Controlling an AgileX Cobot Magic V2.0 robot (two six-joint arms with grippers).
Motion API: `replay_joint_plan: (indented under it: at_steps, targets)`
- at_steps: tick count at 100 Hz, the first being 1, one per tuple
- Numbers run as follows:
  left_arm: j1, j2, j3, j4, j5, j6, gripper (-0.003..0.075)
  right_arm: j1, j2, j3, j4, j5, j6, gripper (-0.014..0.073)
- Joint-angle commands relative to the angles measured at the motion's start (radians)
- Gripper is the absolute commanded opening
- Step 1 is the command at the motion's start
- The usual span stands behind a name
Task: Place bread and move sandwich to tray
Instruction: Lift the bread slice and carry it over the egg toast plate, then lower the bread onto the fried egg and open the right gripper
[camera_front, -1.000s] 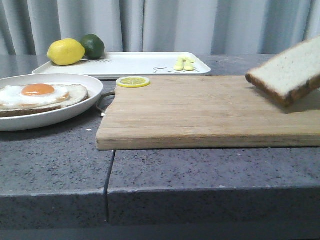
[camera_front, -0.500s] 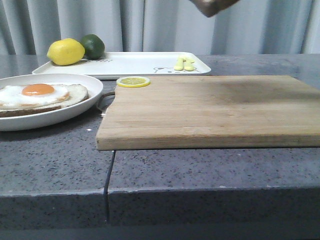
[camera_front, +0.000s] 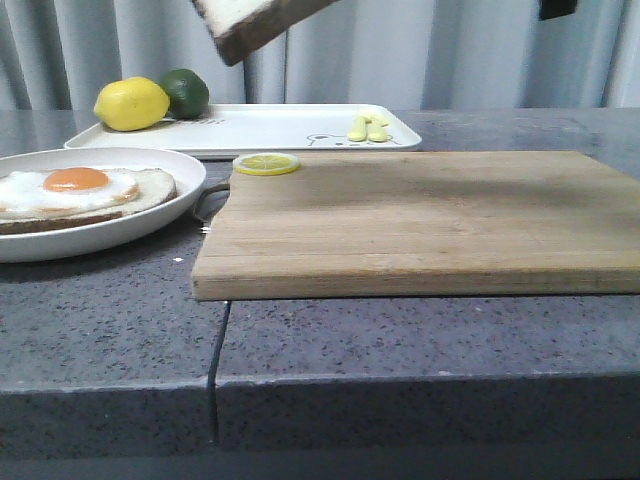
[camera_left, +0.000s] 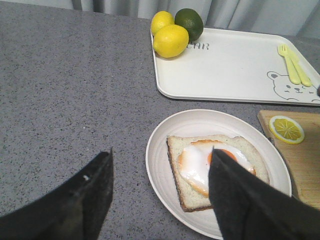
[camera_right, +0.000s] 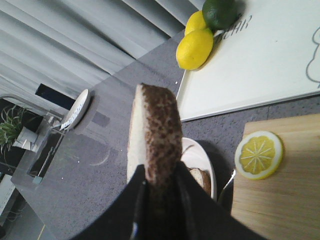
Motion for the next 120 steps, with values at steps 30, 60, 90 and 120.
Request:
replay_joint_plan:
  at_steps: [30,60,90,120]
  targets:
    - [-0.002,0.009,-0.036,-0.013,-0.072,-0.001,0.0385,0.218,0.183,-0.237,0.091,-0.160,0.065,-0.0055]
    - [-0.002,0.009,-0.036,-0.013,-0.072,-0.001,0.0385,0.360,0.318,-0.342,0.091,-0.270,0.132,-0.0055]
    - [-0.002,0.009,-0.036,-0.013,-0.072,-0.001,0.0385,0.414,0.394,-0.409,0.091,-0.318,0.152,-0.0055]
    - [-0.002,0.009,-0.036,-0.013,-0.072,-0.001,0.0385,0.420,0.403,-0.409,0.090,-0.366,0.152,-0.0055]
